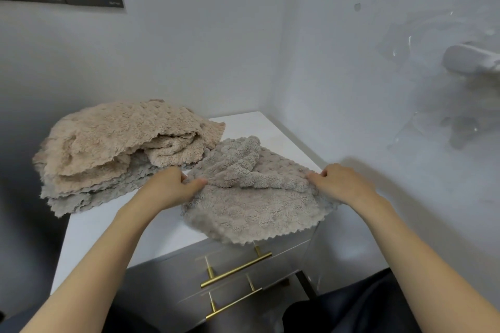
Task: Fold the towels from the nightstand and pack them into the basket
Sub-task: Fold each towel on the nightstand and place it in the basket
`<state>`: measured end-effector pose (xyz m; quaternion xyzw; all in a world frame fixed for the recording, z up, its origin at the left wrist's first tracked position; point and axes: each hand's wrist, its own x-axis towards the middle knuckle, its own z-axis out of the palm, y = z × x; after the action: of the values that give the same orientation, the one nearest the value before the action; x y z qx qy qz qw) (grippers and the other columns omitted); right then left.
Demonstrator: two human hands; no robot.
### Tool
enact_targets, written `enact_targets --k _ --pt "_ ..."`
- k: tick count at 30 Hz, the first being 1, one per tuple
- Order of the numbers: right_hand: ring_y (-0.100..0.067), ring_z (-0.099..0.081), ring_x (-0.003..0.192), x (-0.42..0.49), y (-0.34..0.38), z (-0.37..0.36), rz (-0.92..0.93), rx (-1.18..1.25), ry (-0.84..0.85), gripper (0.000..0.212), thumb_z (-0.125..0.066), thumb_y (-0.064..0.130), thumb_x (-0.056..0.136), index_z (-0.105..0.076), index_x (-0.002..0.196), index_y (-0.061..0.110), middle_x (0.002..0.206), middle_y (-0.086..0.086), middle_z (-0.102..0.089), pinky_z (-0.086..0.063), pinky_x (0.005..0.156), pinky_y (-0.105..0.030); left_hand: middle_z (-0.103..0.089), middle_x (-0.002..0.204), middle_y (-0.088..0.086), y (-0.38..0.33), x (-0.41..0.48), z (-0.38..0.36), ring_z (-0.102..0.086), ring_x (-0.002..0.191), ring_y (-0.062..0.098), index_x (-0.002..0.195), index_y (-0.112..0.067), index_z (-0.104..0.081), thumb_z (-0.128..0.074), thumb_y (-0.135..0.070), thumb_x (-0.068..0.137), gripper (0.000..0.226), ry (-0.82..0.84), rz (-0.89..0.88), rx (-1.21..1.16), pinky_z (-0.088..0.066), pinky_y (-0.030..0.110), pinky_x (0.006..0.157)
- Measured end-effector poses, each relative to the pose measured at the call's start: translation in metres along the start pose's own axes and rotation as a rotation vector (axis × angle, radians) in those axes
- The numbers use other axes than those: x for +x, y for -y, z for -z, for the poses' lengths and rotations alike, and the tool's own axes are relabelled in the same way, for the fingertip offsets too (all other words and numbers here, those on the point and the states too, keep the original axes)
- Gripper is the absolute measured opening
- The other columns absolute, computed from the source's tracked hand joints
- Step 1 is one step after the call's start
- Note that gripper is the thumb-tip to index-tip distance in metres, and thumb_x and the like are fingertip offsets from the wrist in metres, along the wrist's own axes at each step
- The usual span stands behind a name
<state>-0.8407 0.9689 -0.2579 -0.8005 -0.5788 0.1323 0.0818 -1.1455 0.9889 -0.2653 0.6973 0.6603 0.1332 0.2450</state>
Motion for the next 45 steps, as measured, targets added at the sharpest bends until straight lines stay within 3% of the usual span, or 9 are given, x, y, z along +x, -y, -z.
enact_targets --k 5,15,19,22,27,32,39,43,45 --pt "-0.015 -0.039 0.048 0.006 0.003 -0.002 0.008 0.272 0.007 0.051 -0.053 0.048 0.090 -0.035 0.052 0.019 0.047 0.004 -0.037 -0.026 0.049 -0.028 -0.026 0.056 0.000 -0.001 -0.008 0.008 -0.024 0.051 0.015 0.058 -0.015 -0.031 -0.065 -0.039 0.086 0.051 0.090 0.013 -0.091 -0.016 0.028 0.051" --pt "-0.014 -0.047 0.057 -0.004 0.012 0.013 -0.066 1.216 -0.090 0.013 -0.051 0.014 0.084 -0.052 0.072 0.016 0.068 0.001 -0.050 -0.039 0.046 -0.019 -0.060 0.088 0.015 0.005 -0.018 0.021 -0.051 0.080 0.022 0.093 0.005 -0.063 -0.063 -0.024 0.090 0.029 -0.316 -0.076 -0.638 -0.040 0.034 0.074" --pt "-0.012 -0.047 0.067 -0.007 0.018 0.021 -0.011 1.549 -0.068 0.012 -0.047 0.010 0.086 -0.053 0.076 0.015 0.078 0.001 -0.053 -0.040 0.063 -0.024 -0.060 0.073 -0.005 0.005 -0.020 0.029 -0.051 0.065 0.009 0.073 -0.017 -0.062 -0.064 -0.031 0.089 0.021 -0.510 -0.131 -0.750 -0.038 0.018 0.058" --pt "-0.013 -0.054 0.084 -0.009 0.022 0.024 0.062 1.660 -0.003 0.022 -0.044 0.011 0.090 -0.061 0.104 0.010 0.098 0.000 -0.062 -0.042 0.083 -0.027 -0.063 0.105 -0.017 0.004 -0.021 0.033 -0.059 0.084 -0.009 0.075 -0.020 -0.063 -0.064 -0.032 0.089 0.019 -0.548 -0.196 -0.856 -0.044 0.014 0.070" --pt "-0.023 -0.055 0.085 -0.011 0.025 0.026 0.100 1.677 -0.102 0.016 -0.047 0.011 0.093 -0.056 0.106 0.008 0.092 -0.010 -0.057 -0.045 0.080 -0.037 -0.061 0.072 -0.005 -0.001 -0.026 0.036 -0.053 0.069 0.011 0.081 -0.020 -0.059 -0.065 -0.038 0.085 0.019 -0.559 -0.254 -1.046 -0.039 0.027 0.066" --pt "-0.016 -0.062 0.078 -0.012 0.024 0.021 0.084 1.577 -0.311 0.006 -0.062 0.013 0.089 -0.066 0.088 0.018 0.085 -0.001 -0.066 -0.050 0.075 -0.031 -0.065 0.058 -0.011 -0.004 -0.025 0.030 -0.056 0.049 -0.001 0.083 -0.016 -0.063 -0.063 -0.032 0.089 0.017 -0.532 -0.179 -0.957 -0.042 0.013 0.045" --pt "-0.020 -0.063 0.098 0.011 0.011 0.005 -0.007 1.060 -0.357 0.016 -0.060 0.022 0.092 -0.069 0.104 0.016 0.101 -0.001 -0.068 -0.050 0.094 -0.039 -0.060 0.083 0.008 -0.001 -0.014 0.008 -0.055 0.058 0.019 0.089 -0.003 -0.063 -0.055 -0.022 0.095 0.021 -0.287 -0.103 -0.479 -0.046 0.024 0.044" --pt "-0.021 -0.053 0.063 0.021 0.008 -0.004 0.061 0.774 -0.213 0.020 -0.051 0.013 0.088 -0.067 0.086 0.001 0.070 -0.008 -0.059 -0.041 0.061 -0.029 -0.065 0.104 0.009 0.000 -0.007 -0.006 -0.058 0.104 0.025 0.098 -0.017 -0.067 -0.056 -0.032 0.093 0.019 -0.307 -0.151 -0.143 -0.051 0.037 0.080" --pt "-0.024 -0.051 0.067 0.024 0.007 -0.006 0.063 0.576 -0.189 0.025 -0.052 0.016 0.088 -0.060 0.066 0.008 0.064 -0.008 -0.055 -0.039 0.065 -0.032 -0.064 0.093 0.013 -0.002 -0.005 -0.012 -0.056 0.075 0.019 0.082 -0.011 -0.061 -0.055 -0.042 0.092 0.033 -0.256 -0.097 -0.071 -0.042 0.029 0.060"
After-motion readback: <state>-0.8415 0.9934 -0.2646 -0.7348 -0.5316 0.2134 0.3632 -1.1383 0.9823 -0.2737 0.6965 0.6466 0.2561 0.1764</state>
